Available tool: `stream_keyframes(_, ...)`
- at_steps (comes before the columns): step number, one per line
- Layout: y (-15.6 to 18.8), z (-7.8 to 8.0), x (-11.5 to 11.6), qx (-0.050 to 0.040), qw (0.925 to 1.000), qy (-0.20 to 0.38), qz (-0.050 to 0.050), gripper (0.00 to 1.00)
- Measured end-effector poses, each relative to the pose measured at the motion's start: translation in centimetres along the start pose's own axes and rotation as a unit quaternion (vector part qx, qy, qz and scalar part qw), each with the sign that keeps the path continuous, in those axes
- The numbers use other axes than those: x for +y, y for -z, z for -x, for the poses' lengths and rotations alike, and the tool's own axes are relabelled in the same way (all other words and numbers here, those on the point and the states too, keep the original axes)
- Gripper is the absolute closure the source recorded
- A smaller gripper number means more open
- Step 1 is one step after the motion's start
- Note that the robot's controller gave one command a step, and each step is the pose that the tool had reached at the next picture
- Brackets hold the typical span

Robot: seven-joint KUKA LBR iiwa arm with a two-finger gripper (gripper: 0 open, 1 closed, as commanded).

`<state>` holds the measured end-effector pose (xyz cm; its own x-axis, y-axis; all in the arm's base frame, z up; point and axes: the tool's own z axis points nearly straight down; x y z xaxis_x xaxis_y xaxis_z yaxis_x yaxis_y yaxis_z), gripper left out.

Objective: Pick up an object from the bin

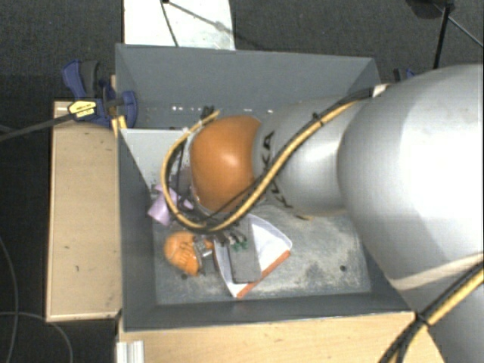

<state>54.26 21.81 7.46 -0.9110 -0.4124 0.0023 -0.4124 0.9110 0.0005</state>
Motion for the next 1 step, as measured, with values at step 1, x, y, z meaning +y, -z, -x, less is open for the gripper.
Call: stream_keyframes(1,3.55,0.57,-1.17,0.0013,0.9923,0.124,0.001,1.00)
